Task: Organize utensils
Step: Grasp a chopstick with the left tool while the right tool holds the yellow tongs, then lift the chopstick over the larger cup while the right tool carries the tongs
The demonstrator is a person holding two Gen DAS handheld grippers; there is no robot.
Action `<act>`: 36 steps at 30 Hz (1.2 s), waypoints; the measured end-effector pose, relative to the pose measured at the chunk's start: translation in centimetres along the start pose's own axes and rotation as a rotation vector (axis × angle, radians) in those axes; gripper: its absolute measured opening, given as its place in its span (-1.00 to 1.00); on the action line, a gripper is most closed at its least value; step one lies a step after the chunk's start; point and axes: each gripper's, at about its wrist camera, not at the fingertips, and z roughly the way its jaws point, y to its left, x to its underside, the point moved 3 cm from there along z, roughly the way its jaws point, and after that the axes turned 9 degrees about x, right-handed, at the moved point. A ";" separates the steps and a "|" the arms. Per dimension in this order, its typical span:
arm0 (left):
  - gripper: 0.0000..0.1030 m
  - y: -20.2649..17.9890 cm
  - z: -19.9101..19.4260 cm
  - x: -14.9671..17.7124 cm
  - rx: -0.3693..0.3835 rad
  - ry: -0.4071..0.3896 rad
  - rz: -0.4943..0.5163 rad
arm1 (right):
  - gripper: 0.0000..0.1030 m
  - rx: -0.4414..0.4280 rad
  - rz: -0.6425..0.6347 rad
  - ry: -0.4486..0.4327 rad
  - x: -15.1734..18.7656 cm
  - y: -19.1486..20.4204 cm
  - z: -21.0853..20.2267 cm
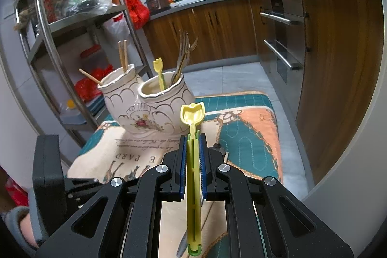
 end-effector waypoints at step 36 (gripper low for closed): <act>-0.88 2.1 -1.9 1.3 -0.005 -0.065 0.006 | -0.80 -0.010 -0.058 -0.029 0.0 1.3 -0.4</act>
